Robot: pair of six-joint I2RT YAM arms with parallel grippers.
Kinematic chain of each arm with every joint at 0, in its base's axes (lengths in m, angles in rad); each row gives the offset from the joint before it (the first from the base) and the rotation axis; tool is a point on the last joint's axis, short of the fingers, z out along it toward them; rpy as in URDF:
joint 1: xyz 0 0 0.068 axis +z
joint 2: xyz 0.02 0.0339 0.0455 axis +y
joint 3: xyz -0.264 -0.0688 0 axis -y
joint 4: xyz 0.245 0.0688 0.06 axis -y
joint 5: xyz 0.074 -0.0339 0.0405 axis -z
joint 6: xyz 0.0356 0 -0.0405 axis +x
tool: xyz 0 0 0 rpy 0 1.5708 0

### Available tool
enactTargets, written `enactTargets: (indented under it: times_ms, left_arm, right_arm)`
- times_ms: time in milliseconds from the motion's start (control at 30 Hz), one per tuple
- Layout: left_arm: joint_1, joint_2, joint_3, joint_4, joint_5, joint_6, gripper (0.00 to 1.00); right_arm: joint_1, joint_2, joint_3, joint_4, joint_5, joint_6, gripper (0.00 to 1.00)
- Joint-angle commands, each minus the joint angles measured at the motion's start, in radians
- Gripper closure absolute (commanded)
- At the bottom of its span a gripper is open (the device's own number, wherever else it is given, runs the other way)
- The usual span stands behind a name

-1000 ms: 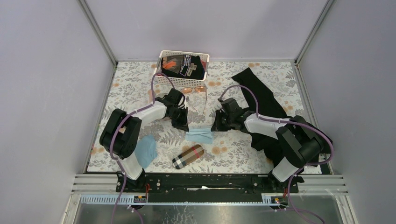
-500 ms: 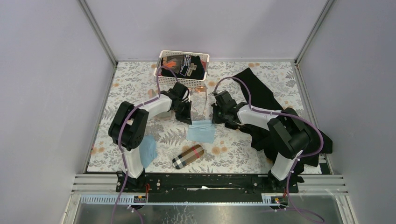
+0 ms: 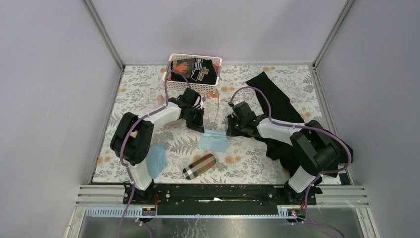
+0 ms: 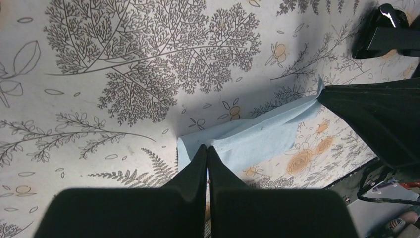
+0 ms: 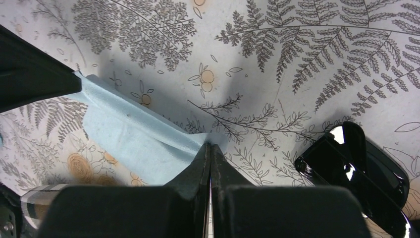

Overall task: Organize the sunglasses
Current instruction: Fold the glasses cleaning cloth at the center of the board.

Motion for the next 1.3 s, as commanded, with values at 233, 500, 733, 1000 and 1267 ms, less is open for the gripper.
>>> enactTargets:
  times_ms: [233, 500, 733, 1000, 1267]
  left_arm:
    - [-0.006, -0.07, -0.062, -0.027, -0.034, 0.003, 1.0]
    - [-0.007, -0.087, -0.1, -0.02, -0.037, -0.003, 1.0]
    - [-0.02, -0.106, -0.133, -0.005, -0.03, -0.01, 1.0]
    - [-0.035, -0.109, -0.158, 0.013, -0.026, -0.02, 1.0]
    - [-0.043, -0.182, -0.178, 0.003, -0.048, -0.042, 0.56]
  right_arm:
    - [0.074, -0.08, -0.037, 0.048, -0.021, 0.003, 1.0]
    - [0.101, -0.084, -0.057, 0.048, -0.007, 0.011, 1.0]
    - [0.102, -0.102, -0.076, 0.041, -0.002, 0.015, 1.0]
    - [0.122, -0.126, -0.105, 0.055, -0.019, 0.024, 1.0]
    - [0.127, -0.195, -0.123, 0.05, -0.037, 0.02, 0.64]
